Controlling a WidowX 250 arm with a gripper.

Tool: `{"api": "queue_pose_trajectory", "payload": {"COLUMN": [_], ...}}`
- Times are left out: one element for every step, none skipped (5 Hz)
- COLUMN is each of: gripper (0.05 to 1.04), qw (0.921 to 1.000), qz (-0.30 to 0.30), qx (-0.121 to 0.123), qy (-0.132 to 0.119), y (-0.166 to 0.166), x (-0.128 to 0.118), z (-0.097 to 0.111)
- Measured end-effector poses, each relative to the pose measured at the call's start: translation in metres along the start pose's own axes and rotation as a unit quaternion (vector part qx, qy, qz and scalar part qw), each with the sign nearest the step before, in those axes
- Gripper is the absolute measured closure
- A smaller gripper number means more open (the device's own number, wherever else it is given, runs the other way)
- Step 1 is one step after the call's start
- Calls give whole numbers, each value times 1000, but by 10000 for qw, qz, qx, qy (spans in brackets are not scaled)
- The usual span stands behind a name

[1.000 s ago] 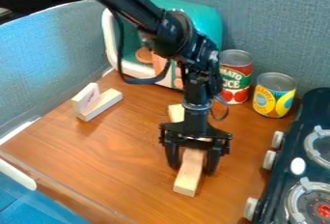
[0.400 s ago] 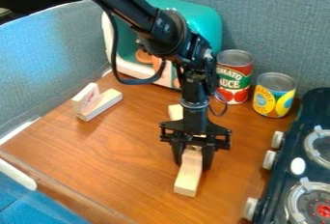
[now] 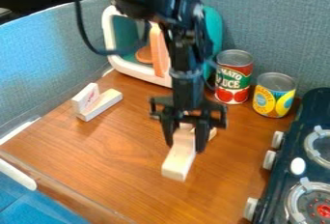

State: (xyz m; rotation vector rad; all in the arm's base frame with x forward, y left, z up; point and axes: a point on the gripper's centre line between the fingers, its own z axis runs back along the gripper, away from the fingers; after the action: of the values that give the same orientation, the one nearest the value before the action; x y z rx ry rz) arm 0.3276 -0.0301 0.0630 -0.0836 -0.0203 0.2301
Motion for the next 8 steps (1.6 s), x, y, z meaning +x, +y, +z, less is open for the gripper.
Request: {"api": "queue_pose_trajectory", "payload": {"gripper": [508,508,508,508,508,508,508,508], "qw": [9988,9969,9966,9962,9955,9969,9977,9990], "qz": [405,751,621,471,218,34,50,59], "qx": [248,143,76,161,334,308,412,388], "qy": [138,183,532,711,858,717,536,198], "y": [14,38,53,58,63,68,85,92], "x": [-11,-1,4,10,15,15,15,14], "z": [23,28,3,-13,-26,-35,-40,-28]}}
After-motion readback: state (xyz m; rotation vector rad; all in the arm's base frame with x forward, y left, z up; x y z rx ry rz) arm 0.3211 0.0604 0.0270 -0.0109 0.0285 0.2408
